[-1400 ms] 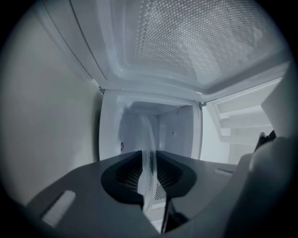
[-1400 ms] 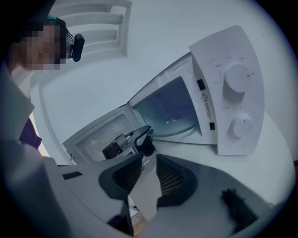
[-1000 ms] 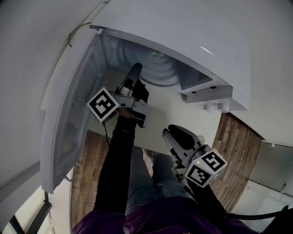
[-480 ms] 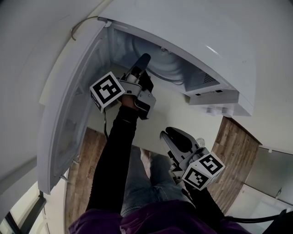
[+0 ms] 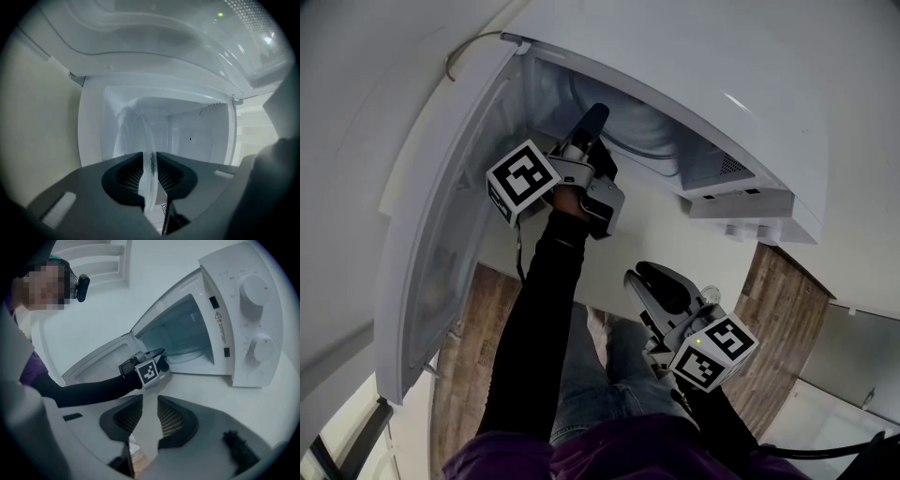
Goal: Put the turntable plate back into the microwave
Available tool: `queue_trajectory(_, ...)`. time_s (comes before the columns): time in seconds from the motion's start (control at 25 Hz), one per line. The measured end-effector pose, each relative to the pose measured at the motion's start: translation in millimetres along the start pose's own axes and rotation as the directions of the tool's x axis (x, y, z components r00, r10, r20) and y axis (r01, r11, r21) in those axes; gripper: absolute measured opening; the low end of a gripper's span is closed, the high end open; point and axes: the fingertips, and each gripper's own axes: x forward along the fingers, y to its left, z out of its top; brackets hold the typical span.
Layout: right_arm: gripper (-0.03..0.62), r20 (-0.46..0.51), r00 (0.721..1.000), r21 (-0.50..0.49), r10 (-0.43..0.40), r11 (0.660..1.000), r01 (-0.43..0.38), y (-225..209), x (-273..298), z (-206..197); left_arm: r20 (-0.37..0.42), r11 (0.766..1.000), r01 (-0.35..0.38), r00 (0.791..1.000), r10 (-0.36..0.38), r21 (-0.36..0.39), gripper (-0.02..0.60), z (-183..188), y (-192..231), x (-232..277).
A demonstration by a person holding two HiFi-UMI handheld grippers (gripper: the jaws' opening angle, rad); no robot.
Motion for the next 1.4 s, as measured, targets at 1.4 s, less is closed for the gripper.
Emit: queue_trajectory(1.4,0.104,0.017,1.0,-0.029,0.004,1.0,-0.003,-2,11,13,0.036,0.88,-0.445,0.895,0.445,0.168,0.038,5,22,1)
